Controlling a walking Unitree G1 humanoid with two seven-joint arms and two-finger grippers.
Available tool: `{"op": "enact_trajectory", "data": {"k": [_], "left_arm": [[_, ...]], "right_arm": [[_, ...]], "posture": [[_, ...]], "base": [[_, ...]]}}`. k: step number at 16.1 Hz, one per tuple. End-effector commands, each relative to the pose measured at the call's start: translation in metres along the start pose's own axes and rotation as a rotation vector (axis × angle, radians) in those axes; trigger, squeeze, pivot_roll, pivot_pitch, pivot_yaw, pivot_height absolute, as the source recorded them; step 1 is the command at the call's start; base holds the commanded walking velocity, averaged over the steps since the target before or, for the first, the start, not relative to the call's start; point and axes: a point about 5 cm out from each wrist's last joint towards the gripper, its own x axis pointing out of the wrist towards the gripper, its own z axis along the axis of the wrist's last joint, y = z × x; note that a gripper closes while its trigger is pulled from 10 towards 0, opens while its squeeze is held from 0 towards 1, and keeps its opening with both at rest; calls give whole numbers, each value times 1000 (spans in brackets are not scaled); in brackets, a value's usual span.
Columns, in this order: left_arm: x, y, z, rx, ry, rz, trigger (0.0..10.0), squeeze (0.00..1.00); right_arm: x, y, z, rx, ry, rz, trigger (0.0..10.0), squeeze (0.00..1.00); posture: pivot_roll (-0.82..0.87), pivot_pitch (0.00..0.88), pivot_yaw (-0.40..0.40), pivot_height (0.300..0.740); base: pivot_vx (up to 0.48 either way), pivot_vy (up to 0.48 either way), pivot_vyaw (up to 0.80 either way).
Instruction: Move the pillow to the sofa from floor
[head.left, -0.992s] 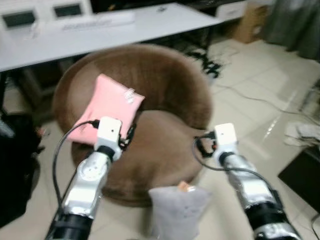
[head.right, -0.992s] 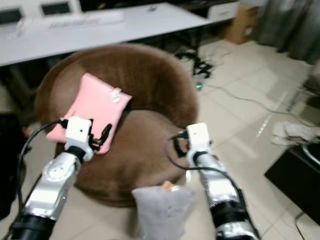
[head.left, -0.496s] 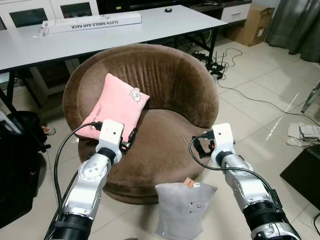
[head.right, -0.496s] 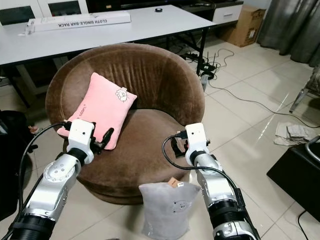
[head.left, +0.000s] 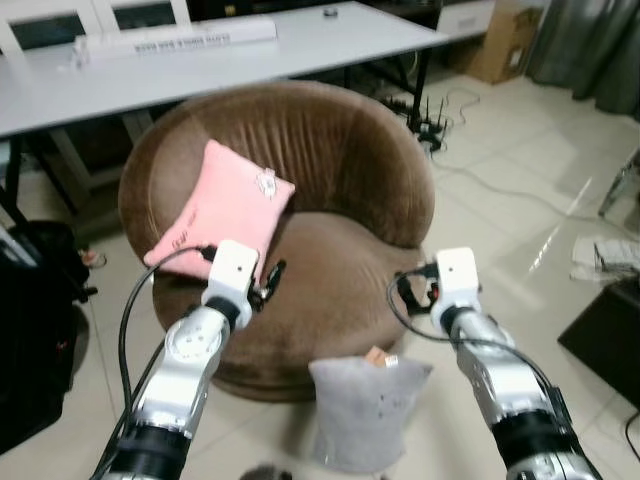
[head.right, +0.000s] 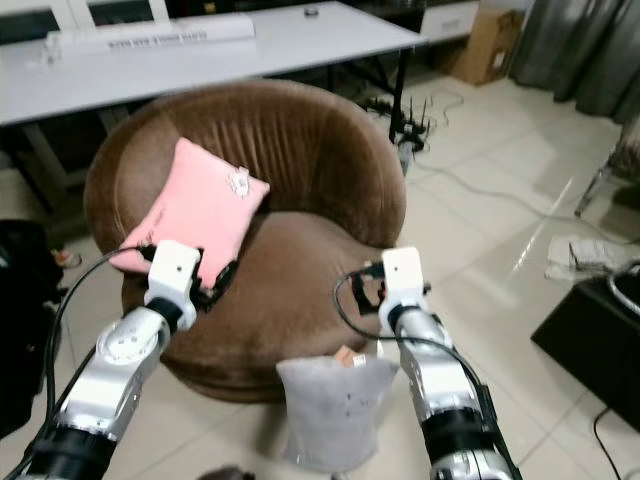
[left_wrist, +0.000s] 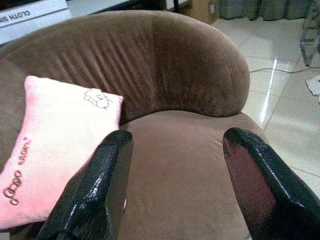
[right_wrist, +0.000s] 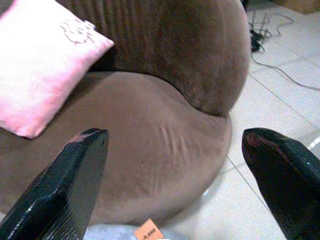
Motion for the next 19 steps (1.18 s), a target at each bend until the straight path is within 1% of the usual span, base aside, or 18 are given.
{"op": "enact_trajectory", "data": {"k": [1, 3, 5, 8, 10, 12, 13, 15, 16, 19], "left_arm": [[1, -1, -1, 20, 10, -21, 10000, 0], [1, -2, -1, 24, 7, -32, 10000, 0], [1, -3, 0, 16, 0, -37, 10000, 0], [1, -9, -3, -25, -2, -8, 10000, 0], [-1, -16, -7, -45, 0, -2, 10000, 0], [-2, -20, -9, -57, 4, 3, 10000, 0], [-4, -26, -14, -77, 18, -2, 10000, 0], [-5, -33, -17, -74, 26, -19, 10000, 0], [-6, -35, -18, -77, 26, -20, 10000, 0], [-9, -37, -20, -78, 36, -6, 10000, 0]], "right_arm": [[-3, -2, 0, 22, -5, -22, 10000, 0], [-9, -5, -4, 40, -5, -57, 10000, 0], [-14, -5, -6, 47, -4, -65, 10000, 0], [-23, -4, -5, 25, -1, -43, 10000, 0], [-28, -5, -5, -9, 20, -32, 10000, 0], [-31, -8, -6, -31, 31, -41, 10000, 0], [-33, -9, -6, -60, 38, -36, 10000, 0], [-35, -11, -7, -61, 52, -35, 10000, 0], [-34, -11, -9, -66, 72, -29, 10000, 0], [-32, -8, -11, -76, 89, -12, 10000, 0]], "posture": [[3, 0, 71, 658], [-11, 0, 93, 654], [-23, 0, 102, 654], [-37, 0, 72, 654], [-43, 0, 49, 654], [-54, 0, 43, 654], [-60, 0, 33, 654], [-52, 0, 9, 654], [-47, 0, 2, 654], [-29, 0, -17, 654]], "base": [[0, 0, 0], [0, 0, 0], [0, 0, 0], [0, 0, 0], [0, 0, 0], [0, 0, 0], [0, 0, 0], [0, 0, 0], [277, 0, 0], [315, 0, 0]]}}
